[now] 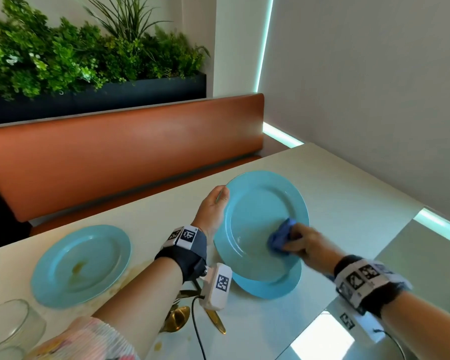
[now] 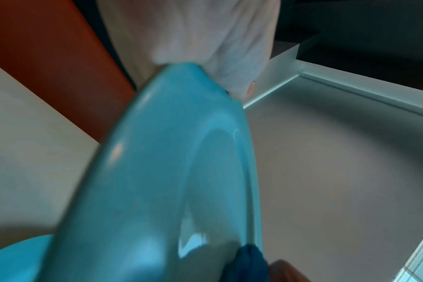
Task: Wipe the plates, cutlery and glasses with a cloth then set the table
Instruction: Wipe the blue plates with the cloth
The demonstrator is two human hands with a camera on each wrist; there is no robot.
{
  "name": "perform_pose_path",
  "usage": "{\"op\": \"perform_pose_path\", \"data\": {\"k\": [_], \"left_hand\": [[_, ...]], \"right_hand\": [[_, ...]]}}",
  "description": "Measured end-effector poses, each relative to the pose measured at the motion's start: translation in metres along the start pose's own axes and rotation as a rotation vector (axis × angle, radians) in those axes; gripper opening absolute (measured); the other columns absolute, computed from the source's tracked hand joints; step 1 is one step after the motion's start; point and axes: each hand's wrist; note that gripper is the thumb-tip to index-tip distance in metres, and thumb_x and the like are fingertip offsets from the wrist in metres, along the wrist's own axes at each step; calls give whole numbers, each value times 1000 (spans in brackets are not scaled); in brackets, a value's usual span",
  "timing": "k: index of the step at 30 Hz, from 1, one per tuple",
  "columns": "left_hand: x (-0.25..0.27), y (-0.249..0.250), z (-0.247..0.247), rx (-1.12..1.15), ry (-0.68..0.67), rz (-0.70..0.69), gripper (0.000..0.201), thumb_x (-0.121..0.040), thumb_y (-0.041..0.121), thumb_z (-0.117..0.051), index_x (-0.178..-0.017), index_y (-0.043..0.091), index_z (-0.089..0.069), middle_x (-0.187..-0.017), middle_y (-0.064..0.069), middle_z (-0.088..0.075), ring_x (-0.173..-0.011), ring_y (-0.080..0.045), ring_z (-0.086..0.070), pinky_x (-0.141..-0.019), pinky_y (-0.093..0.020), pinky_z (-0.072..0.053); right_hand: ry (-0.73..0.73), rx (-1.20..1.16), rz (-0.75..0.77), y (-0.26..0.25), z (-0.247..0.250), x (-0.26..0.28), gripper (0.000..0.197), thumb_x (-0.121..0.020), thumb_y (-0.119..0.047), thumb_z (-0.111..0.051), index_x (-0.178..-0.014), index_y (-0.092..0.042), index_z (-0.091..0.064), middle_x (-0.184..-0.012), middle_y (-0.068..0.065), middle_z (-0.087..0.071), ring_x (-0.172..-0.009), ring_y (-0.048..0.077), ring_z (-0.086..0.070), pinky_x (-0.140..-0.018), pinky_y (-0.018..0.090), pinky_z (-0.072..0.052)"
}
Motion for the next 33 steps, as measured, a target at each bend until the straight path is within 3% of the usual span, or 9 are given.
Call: {"op": "perform_pose_path", "data": {"k": [3, 6, 11, 14, 17, 21, 26, 30, 33], "left_hand": [[1, 3, -8, 6, -10, 6, 22, -101, 31, -37, -92, 26, -57, -93, -1, -65, -83, -21, -61, -86, -42, -50], [1, 4, -22, -35, -43, -24, 23, -101, 33, -37, -91, 27, -57, -94, 0, -64, -84, -19, -60, -84, -39, -50], [3, -7, -16, -67, -16, -17, 30, -101, 35, -33, -88, 24, -58, -96, -5, -64, -92, -18, -57, -89, -40, -48], [8, -6, -11, -30, -14, -10, 32, -101, 38, -31, -92, 27, -59, -99, -2, -65, -91, -18, -60, -91, -40, -49], [10, -1, -17, -1, -24, 4, 31, -101, 37, -31, -92, 26, -58, -97, -2, -65, -91, -18, -60, -89, -39, -49], [12, -3, -17, 36, 3, 16, 33, -101, 36, -31, -93, 24, -61, -103, -12, -65, -95, -22, -59, -93, -42, -48], [12, 4, -17, -12, -20, -25, 32, -95, 48, -34, -93, 30, -60, -106, -8, -66, -99, -26, -62, -94, -46, -51], [10, 10, -16, 7, 6, -43, 45, -94, 50, -32, -110, 16, -58, -114, -13, -64, -107, -25, -61, -102, -49, -45], [7, 10, -7, 40, 31, -39, 44, -92, 54, -37, -109, 21, -59, -122, -12, -63, -117, -31, -58, -104, -49, -43]], "right_hand": [[341, -99, -198, 2, 27, -29, 34, -90, 0, -49, -119, -11, -62, -103, 4, -36, -93, 13, -37, -74, 13, -26], [581, -71, -125, -27, 27, -56, 34, -85, -3, -55, -117, 0, -63, -92, 18, -46, -83, 28, -50, -69, 11, -23], [424, 59, 238, -50, -1, -56, 39, -87, -31, -49, -97, 1, -71, -79, 17, -53, -76, 16, -41, -65, 14, -30], [604, 16, -74, -35, 26, -64, 20, -89, -13, -57, -102, 0, -64, -94, 16, -56, -87, 26, -51, -74, 21, -36], [590, -48, -165, -43, 21, -68, 36, -91, -1, -51, -126, -5, -58, -112, 22, -49, -105, 35, -51, -86, 19, -29], [395, -60, 144, -69, 10, -65, 32, -89, -12, -46, -110, -5, -69, -90, 15, -53, -80, 31, -57, -70, 18, -36], [546, -118, -124, -61, 29, -67, 37, -91, -2, -50, -127, -8, -57, -107, 19, -49, -101, 31, -51, -82, 14, -25], [254, -122, 96, -91, -1, -51, 38, -92, -14, -44, -128, -15, -57, -107, 19, -52, -88, 21, -48, -74, 16, -31], [79, -86, 239, -83, -20, -21, 37, -89, -19, -42, -118, -18, -66, -104, 11, -55, -88, 20, -49, -76, 17, -35]]}}
Point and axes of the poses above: each hand's wrist, its own x-axis away from the middle knuckle, its own z-axis out of the back of the hand, y = z × x
